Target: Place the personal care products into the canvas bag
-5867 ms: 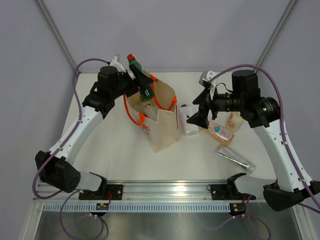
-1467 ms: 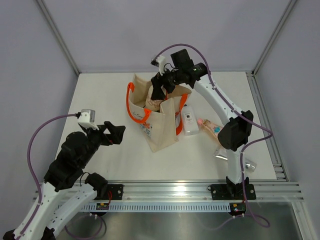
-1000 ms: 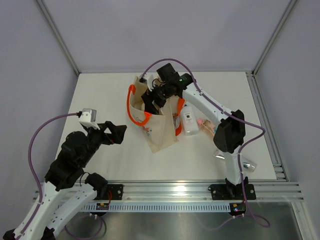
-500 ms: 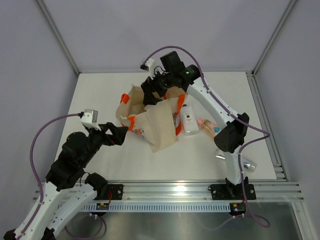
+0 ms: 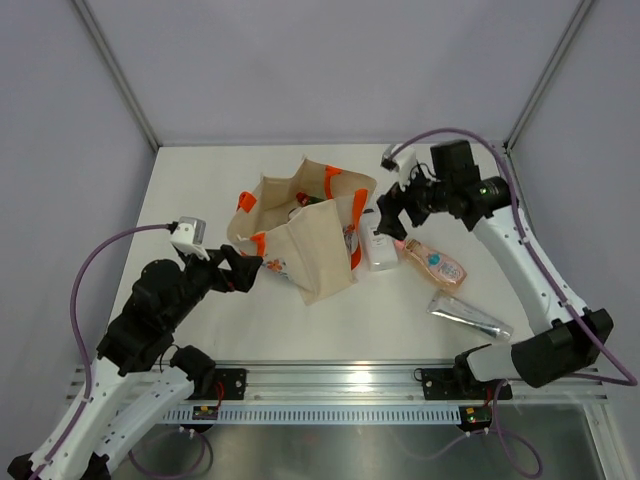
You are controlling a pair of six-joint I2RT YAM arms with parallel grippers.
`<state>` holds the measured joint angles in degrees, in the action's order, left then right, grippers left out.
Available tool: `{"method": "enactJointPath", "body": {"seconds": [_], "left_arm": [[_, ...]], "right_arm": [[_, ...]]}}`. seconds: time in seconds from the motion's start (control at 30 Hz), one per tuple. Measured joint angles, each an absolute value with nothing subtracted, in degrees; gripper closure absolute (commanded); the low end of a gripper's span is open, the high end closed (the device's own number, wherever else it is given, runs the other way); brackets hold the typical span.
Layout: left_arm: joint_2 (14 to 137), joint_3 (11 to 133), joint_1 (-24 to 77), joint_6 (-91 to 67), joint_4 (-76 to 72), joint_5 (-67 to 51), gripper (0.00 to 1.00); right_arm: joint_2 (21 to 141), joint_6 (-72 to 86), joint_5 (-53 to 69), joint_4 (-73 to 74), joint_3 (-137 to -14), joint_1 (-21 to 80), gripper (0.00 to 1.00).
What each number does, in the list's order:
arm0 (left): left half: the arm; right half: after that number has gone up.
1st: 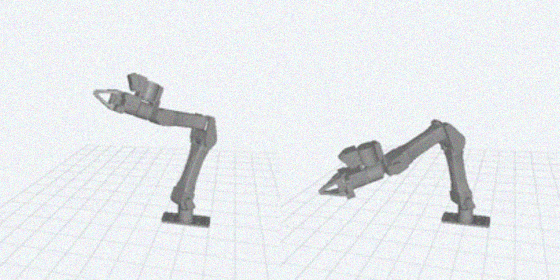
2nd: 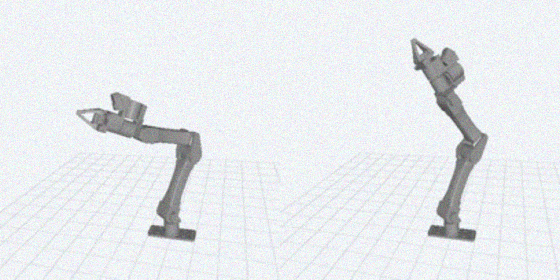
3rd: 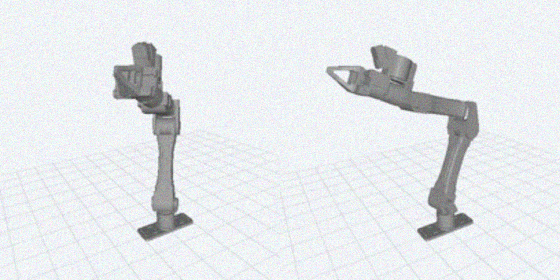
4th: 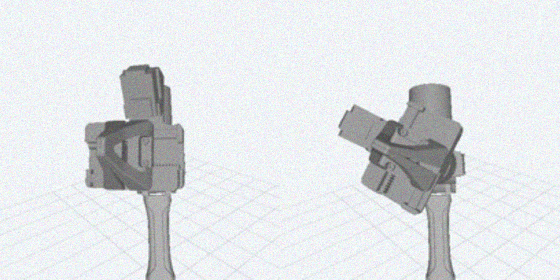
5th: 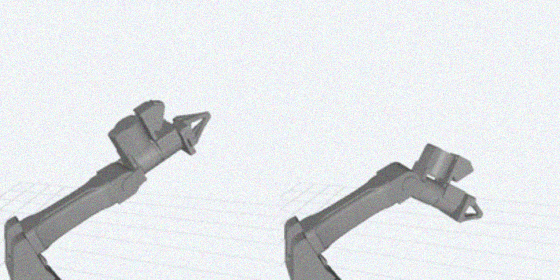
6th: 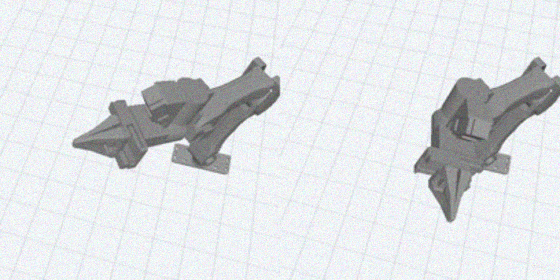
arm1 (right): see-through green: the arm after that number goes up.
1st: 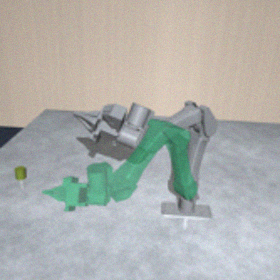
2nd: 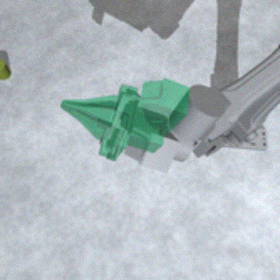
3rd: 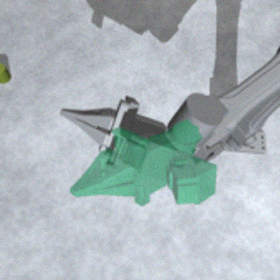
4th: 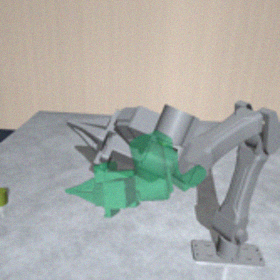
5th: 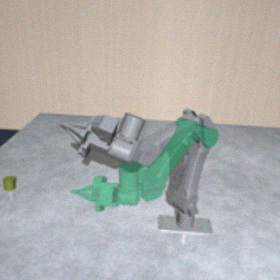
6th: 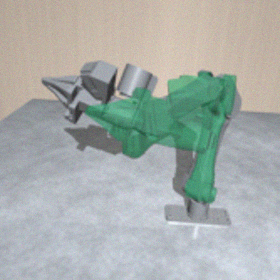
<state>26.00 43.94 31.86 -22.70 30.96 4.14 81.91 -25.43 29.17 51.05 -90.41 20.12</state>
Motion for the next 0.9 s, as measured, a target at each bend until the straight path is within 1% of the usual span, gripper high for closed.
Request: {"method": "enactJointPath", "body": {"seconds": [0.1,0.17,0.23,0.37,0.47,0.73,0.9], "left_arm": [[26.0,43.4,31.9,-22.7,31.0,4.0,0.01],[26.0,43.4,31.9,-22.8,31.1,3.9,0.01],[25.9,43.4,31.9,-22.8,31.1,3.8,0.01],[25.6,43.4,31.9,-23.0,31.1,3.7,0.01],[24.8,43.4,31.9,-23.2,31.2,3.7,0.01],[24.1,43.4,31.9,-23.5,31.2,3.6,0.01],[24.9,43.4,31.9,-23.5,31.1,3.6,0.01]], "right_arm": [[78.0,-26.9,21.4,49.0,-76.3,20.3,0.01],[79.8,-27.8,16.6,47.0,-69.6,20.2,0.00],[83.2,-28.5,12.1,45.7,-65.8,20.0,0.01],[91.0,-30.1,4.2,42.1,-64.6,18.9,0.00],[94.0,-31.2,1.5,39.7,-64.6,17.0,0.01],[97.0,-34.2,-1.0,37.0,-63.5,14.0,0.00],[102.5,-36.3,1.7,37.8,-63.8,10.2,0.00]]}}
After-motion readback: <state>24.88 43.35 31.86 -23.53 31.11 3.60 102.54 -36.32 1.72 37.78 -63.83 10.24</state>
